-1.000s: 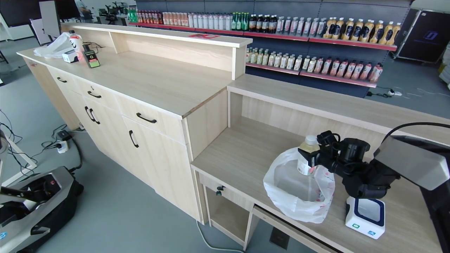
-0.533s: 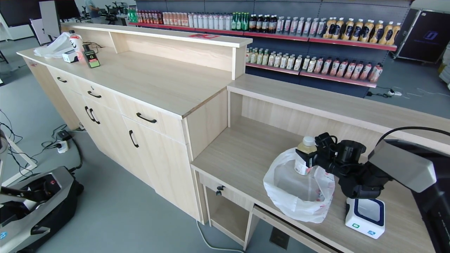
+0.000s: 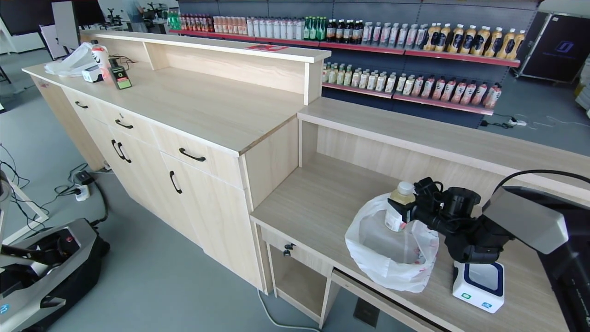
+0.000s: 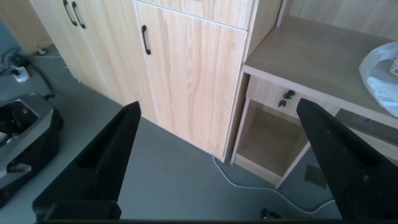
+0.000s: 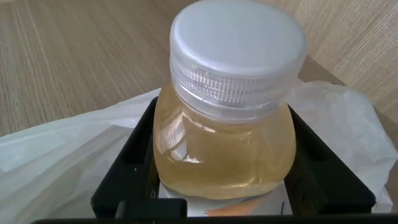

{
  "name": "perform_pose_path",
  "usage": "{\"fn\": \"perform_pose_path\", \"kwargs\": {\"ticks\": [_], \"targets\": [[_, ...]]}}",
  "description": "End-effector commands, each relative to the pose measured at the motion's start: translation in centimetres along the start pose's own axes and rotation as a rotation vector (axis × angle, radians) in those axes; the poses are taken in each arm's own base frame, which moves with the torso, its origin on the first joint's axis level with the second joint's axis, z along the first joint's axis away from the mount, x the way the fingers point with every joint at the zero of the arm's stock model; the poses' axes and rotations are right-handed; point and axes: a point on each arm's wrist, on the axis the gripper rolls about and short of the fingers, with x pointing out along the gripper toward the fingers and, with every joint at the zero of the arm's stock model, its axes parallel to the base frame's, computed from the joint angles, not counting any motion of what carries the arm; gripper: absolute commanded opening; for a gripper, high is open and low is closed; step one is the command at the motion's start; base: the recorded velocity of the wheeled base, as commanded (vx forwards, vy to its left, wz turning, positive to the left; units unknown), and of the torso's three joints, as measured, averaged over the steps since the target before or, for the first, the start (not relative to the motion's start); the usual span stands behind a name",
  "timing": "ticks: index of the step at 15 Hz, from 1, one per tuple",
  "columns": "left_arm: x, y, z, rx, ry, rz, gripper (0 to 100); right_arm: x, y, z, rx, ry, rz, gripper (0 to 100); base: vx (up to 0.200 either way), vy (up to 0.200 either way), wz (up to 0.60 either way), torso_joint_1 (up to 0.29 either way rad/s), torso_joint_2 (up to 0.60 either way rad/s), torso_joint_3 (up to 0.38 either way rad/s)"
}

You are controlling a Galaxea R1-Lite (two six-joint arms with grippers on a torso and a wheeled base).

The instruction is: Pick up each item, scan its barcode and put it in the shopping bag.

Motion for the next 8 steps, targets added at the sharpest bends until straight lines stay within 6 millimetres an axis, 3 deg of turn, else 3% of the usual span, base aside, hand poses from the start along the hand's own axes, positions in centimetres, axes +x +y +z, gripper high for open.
{"fn": "perform_pose_path", "kwargs": {"ticks": [1, 5, 8], "targets": [[0.0, 0.0, 0.0, 0.0, 0.002, 0.0, 100, -0.1, 0.1, -0.3, 0.004, 0.012, 0.003, 100, 0.0, 0.0, 0.0, 0.0, 0.0, 0.0], [0.0, 0.0, 0.0, 0.0, 0.0, 0.0, 100, -0.7, -0.5, 1.9, -0.005, -0.012, -0.009, 100, 0.0, 0.0, 0.0, 0.0, 0.0, 0.0], [0.0, 0.0, 0.0, 0.0, 0.002, 0.0, 100, -4.3, -1.7, 6.7, 0.002, 0.029, -0.037, 100, 0.0, 0.0, 0.0, 0.0, 0.0, 0.0]]}}
